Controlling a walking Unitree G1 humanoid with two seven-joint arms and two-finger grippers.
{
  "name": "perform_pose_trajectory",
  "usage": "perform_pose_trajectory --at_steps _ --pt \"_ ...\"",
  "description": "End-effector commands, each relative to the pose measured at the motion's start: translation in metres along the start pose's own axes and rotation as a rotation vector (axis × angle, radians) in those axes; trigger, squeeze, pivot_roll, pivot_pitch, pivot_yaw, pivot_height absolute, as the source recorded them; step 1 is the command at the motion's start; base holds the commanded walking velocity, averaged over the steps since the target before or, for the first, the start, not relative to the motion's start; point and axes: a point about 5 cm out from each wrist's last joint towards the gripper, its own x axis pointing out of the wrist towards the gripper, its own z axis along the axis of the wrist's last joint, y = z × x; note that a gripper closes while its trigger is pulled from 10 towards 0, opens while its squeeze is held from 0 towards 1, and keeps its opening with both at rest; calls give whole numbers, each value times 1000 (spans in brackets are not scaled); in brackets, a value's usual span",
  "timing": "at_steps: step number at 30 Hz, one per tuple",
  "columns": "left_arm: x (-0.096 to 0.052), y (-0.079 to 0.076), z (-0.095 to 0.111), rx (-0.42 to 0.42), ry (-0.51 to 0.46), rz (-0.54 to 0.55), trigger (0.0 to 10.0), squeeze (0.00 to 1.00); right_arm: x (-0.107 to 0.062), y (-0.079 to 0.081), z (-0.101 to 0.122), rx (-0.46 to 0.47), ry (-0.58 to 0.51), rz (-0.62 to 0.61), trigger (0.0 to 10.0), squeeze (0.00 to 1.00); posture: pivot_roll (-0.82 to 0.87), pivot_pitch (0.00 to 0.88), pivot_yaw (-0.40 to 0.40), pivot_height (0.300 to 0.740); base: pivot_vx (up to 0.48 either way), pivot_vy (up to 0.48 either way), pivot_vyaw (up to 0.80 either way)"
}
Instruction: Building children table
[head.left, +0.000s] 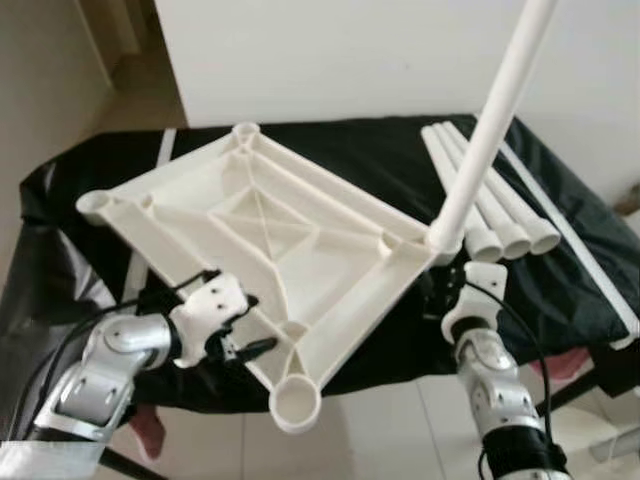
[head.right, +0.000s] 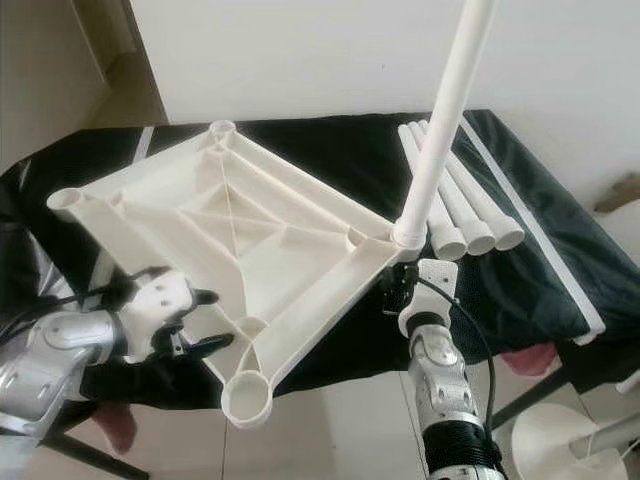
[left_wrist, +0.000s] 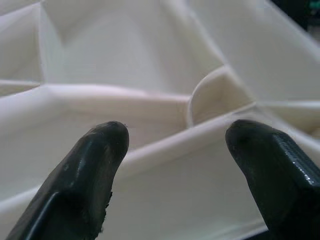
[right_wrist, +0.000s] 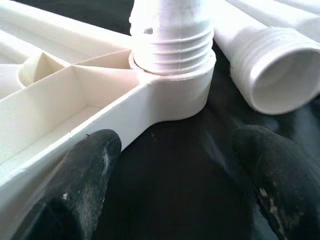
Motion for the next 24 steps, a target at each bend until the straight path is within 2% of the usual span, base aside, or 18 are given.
perform_pose_trajectory --at_steps 1,4,9,13,17,19,24 --pt "4 -6 1 -9 -3 8 10000 0 5 9 1 4 14 60 10000 0 -8 34 -28 740 0 0 0" --pt "13 -12 11 -13 -45 8 10000 0 19 16 10 -7 3 127 10000 0 -3 23 -30 740 0 0 0" --pt "18 -13 16 -22 -69 11 10000 0 24 22 14 -22 -6 170 10000 0 0 19 -28 740 0 0 0" --pt "29 -8 33 -17 -139 52 10000 0 38 40 26 -22 -26 274 10000 0 10 6 -27 740 0 0 0" --pt "37 -4 47 -6 -188 68 10000 0 41 55 30 -61 -41 347 10000 0 16 0 -28 740 0 0 0" --pt "38 -4 49 -4 -193 70 10000 0 41 56 30 -58 -42 356 10000 0 16 0 -28 740 0 0 0" --pt "27 5 53 -1 -217 103 10000 0 39 50 28 -53 -53 373 10000 0 31 0 -34 740 0 0 0"
